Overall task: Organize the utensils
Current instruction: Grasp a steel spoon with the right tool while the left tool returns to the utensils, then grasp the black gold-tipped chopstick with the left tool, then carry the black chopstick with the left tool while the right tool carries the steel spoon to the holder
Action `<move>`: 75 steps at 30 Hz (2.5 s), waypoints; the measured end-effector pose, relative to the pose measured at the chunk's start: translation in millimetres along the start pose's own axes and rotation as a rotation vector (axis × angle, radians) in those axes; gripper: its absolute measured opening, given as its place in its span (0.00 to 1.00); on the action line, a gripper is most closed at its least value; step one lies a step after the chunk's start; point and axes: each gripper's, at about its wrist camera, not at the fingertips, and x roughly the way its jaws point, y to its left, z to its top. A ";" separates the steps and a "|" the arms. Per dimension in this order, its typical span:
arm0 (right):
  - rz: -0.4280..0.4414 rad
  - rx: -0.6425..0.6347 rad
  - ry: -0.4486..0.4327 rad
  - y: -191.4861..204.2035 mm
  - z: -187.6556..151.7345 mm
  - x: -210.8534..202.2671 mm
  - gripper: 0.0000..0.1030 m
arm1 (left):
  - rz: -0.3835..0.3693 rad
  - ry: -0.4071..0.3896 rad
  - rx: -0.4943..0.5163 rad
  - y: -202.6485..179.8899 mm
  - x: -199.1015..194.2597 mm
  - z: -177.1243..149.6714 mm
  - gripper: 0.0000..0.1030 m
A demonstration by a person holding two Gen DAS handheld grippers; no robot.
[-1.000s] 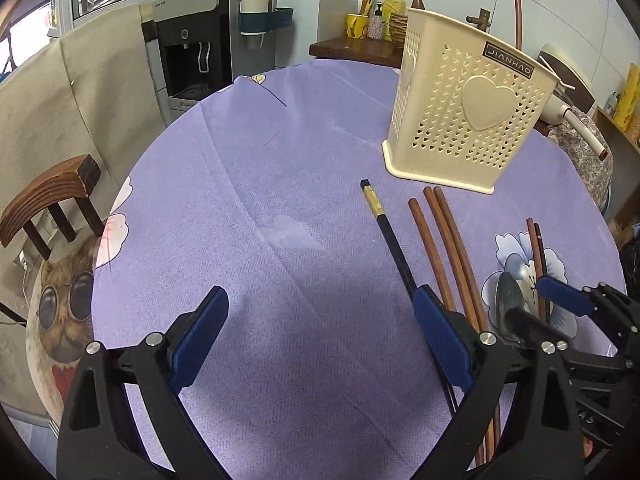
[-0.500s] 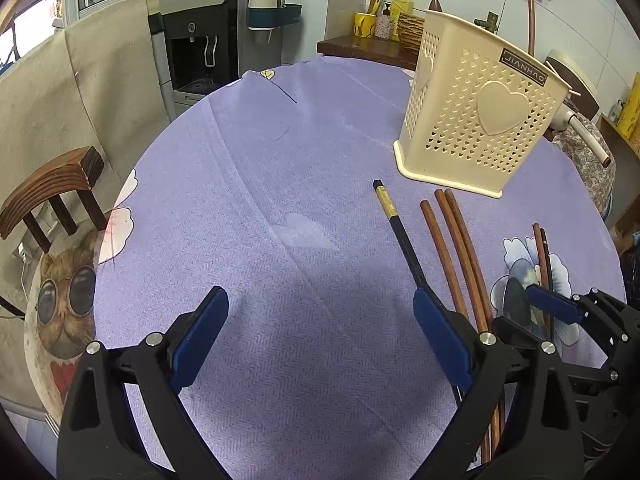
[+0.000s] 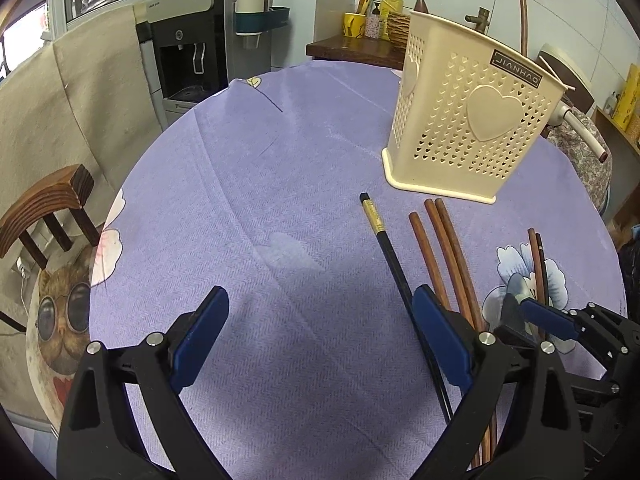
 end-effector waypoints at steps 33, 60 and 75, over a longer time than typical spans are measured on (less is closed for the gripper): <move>0.037 0.125 -0.256 -15.5 -2.6 -87.0 0.35 | 0.082 0.042 0.007 -48.4 64.5 36.4 0.10; 0.074 0.118 -0.295 -15.3 2.4 -112.6 0.35 | -0.179 -0.146 -0.032 -24.4 -48.5 41.1 0.07; 0.090 0.110 -0.318 -10.1 5.6 -129.7 0.34 | -0.248 -0.267 -0.011 -5.7 -130.7 32.2 0.07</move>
